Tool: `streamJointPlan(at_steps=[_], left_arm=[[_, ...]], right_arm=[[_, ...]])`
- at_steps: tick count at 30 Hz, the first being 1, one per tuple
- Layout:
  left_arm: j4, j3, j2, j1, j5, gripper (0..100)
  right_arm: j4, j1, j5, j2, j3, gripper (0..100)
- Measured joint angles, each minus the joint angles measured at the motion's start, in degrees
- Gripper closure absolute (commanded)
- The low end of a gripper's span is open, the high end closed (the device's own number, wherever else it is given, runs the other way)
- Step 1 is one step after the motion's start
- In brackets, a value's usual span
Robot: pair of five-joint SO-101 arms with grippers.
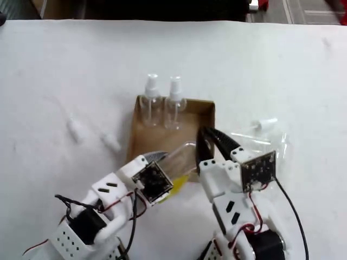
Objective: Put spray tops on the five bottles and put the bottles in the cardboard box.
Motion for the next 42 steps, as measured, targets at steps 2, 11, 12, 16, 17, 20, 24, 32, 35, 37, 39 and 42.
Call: streamJointPlan(at_steps=[2,11,12,16,17,20,24,32,35,37,39,42], left_arm=[[-0.62,-0.09,0.00,0.00,0.00,93],[-15.38,4.22,0.00,0.00,-5.36,98],[-16.70,4.75,0.00,0.09,-5.63,98],[-18.90,5.19,0.00,-0.09,-5.63,98],[-18.90,5.19,0.00,-0.44,-5.63,98],[-19.43,5.27,0.00,-3.08,-5.63,98],[-20.57,5.27,0.00,-4.84,-5.63,98],[-21.01,5.36,-1.32,-8.97,-6.15,98],[-19.60,5.36,-7.30,-10.02,-6.15,98],[-16.53,5.36,-11.08,-9.85,-6.15,98],[-13.54,5.27,-11.87,-10.02,-6.15,98],[-10.11,5.19,-11.87,-10.11,-6.15,98]], right_arm=[[0.35,-0.44,0.00,0.00,-0.97,98.2],[-2.90,-4.84,0.18,-0.09,-5.27,98.2],[-2.90,-5.45,0.18,-0.09,-6.77,98.2],[-2.90,-10.64,1.14,-0.09,-11.43,98.2],[-2.90,-11.60,2.73,-0.18,-12.04,98.2],[-2.90,-15.91,8.70,1.58,-14.51,98.2],[0.35,-17.85,11.60,10.64,-23.21,98.1],[25.32,-18.64,11.87,40.79,-56.44,96.5],[36.40,-18.64,12.13,48.35,-69.19,88.2],[42.11,-18.64,12.40,51.87,-75.25,84.6],[43.69,-18.55,12.40,54.33,-77.27,84.7],[43.96,-15.03,14.95,57.58,-77.63,84.3]])
